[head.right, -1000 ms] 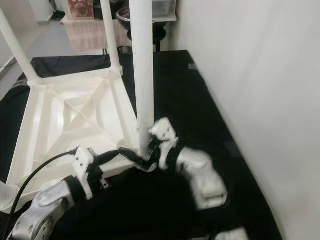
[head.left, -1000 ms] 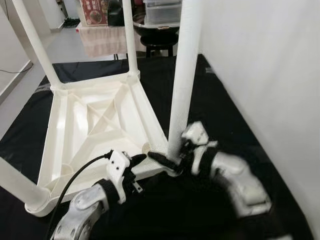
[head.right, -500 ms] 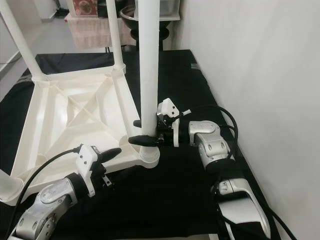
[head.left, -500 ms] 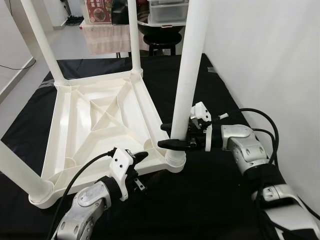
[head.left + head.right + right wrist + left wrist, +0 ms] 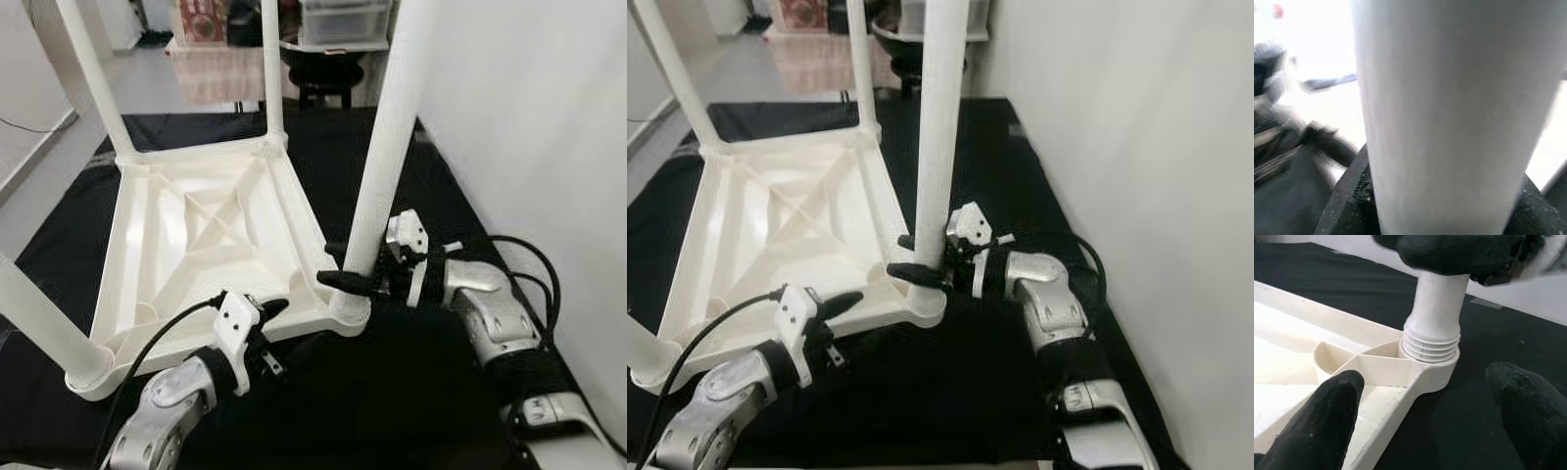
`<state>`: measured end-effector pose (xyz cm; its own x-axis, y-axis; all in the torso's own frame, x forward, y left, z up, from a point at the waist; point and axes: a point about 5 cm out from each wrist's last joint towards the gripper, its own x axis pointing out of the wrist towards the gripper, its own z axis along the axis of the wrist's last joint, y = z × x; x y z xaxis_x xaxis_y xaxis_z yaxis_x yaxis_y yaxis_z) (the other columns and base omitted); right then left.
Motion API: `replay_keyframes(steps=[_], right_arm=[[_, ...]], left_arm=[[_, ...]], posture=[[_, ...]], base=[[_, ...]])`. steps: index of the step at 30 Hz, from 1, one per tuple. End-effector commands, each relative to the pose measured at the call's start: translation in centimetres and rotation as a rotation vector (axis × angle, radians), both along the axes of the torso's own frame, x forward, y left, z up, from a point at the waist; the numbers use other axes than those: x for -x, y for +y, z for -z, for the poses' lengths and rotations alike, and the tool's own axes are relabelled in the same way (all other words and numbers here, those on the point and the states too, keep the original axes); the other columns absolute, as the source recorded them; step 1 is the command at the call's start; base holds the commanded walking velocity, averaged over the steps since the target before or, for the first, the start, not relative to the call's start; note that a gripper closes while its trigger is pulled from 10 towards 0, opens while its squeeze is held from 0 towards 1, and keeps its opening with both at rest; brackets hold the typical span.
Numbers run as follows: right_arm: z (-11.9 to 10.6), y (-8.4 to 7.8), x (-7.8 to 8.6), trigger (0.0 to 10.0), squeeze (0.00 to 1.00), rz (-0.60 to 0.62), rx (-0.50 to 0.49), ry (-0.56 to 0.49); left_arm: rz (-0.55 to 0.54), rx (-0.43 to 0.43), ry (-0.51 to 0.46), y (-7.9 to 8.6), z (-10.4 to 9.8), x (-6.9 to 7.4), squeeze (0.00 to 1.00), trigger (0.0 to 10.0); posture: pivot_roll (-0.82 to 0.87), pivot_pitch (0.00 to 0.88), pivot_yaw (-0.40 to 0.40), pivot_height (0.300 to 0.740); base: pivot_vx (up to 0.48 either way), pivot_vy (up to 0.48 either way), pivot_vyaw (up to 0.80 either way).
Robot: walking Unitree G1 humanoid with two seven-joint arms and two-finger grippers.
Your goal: Building children table
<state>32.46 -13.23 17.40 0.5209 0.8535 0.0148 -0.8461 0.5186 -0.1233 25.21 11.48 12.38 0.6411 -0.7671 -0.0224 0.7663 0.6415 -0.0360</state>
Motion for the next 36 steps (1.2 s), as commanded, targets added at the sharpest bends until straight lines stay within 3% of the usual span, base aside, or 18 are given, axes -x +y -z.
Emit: replay_keyframes(steps=[1,2,3,4,7,9,14,15,18,19,22,24,25,26,27,34,35,36], right_arm=[[2.3,0.5,0.4,0.0,0.00,0.198,-0.013,0.093],[2.9,2.4,1.8,0.0,0.00,0.273,0.080,0.020],[2.9,2.4,1.8,0.0,0.00,0.273,0.080,0.020],[2.9,3.8,2.9,0.0,0.00,0.308,0.142,-0.052],[3.0,4.0,3.0,0.0,0.00,0.313,0.103,-0.025],[3.6,3.2,2.2,0.0,0.00,0.330,0.020,0.084],[3.4,3.2,2.3,0.0,0.00,0.331,0.007,0.094],[3.2,3.2,2.4,10.0,0.00,0.328,-0.023,0.117],[2.4,3.0,2.3,10.0,0.00,0.287,-0.084,0.131],[1.8,3.0,2.2,10.0,1.00,0.238,-0.081,0.113],[1.5,3.1,2.3,10.0,1.00,0.216,-0.068,0.096],[-0.3,2.7,1.5,10.0,1.00,0.039,-0.030,0.028],[-0.9,2.0,0.6,10.0,0.87,-0.051,0.012,0.004],[-0.9,2.0,0.6,10.0,0.87,-0.051,0.012,0.004],[-1.7,0.8,-0.6,10.0,0.00,-0.145,0.060,-0.011],[-3.1,-0.4,-3.4,10.0,0.00,-0.142,0.101,0.025],[-3.2,-0.5,-3.6,7.1,0.00,-0.132,0.103,0.028],[-3.3,-0.6,-3.9,7.1,0.00,-0.136,0.103,0.029]], left_arm=[[0.008,0.009,0.007,0.2,0.0,0.2,0.00,10.0],[0.009,0.009,0.008,0.3,0.0,0.2,0.00,10.0],[0.009,0.009,0.008,0.3,0.0,0.2,0.00,10.0],[0.010,0.009,0.009,0.4,0.0,0.2,0.00,10.0],[0.009,0.012,0.011,0.4,0.0,0.1,0.00,10.0],[0.018,0.012,0.018,0.3,0.1,0.1,0.00,10.0],[0.004,0.013,0.012,0.4,0.0,0.0,0.00,10.0],[-0.001,0.014,0.010,0.4,0.0,0.0,0.00,10.0],[-0.003,0.012,0.008,0.4,0.0,0.0,0.00,10.0],[-0.002,0.011,0.009,0.4,0.0,0.0,0.00,10.0],[-0.001,0.011,0.009,0.4,0.0,0.0,0.00,10.0],[0.002,0.009,0.009,0.3,0.0,0.0,0.00,10.0],[0.003,0.008,0.008,0.3,0.0,0.0,0.00,10.0],[0.003,0.008,0.008,0.3,0.0,0.0,0.00,10.0],[0.002,0.007,0.008,0.2,0.1,-0.1,0.00,10.0],[-0.006,0.006,0.008,0.1,0.1,0.0,0.00,10.0],[-0.007,0.006,0.008,0.1,0.1,0.1,0.00,10.0],[-0.007,0.006,0.008,0.1,0.1,0.1,0.00,10.0]], posture=[[-0.10,0.123,-0.020,0.740],[-0.10,0.128,-0.017,0.740],[-0.10,0.128,-0.017,0.740],[-0.11,0.128,-0.015,0.740],[-0.13,0.119,0.000,0.740],[-0.11,0.119,-0.010,0.740],[-0.11,0.112,-0.010,0.740],[-0.11,0.112,-0.009,0.740],[-0.10,0.112,-0.008,0.740],[-0.10,0.111,-0.006,0.740],[-0.10,0.111,-0.006,0.740],[-0.10,0.107,-0.006,0.740],[-0.10,0.104,-0.009,0.740],[-0.10,0.104,-0.009,0.740],[-0.09,0.100,-0.014,0.740],[-0.07,0.100,-0.022,0.740],[-0.07,0.101,-0.023,0.740],[-0.07,0.101,-0.023,0.740]], base=[[0.000,0.000,0.00],[0.000,0.000,0.00],[0.000,0.000,0.00],[0.000,0.000,0.00],[0.000,0.000,0.00],[0.000,0.000,0.00],[0.000,0.000,0.00],[0.000,0.000,0.00],[0.000,0.000,0.00],[0.000,0.000,0.00],[0.000,0.000,0.00],[0.000,0.000,0.00],[0.000,0.000,0.00],[0.000,0.000,0.00],[0.000,0.000,0.00],[0.000,0.000,0.00],[0.000,0.000,0.00],[0.000,0.000,0.00]])
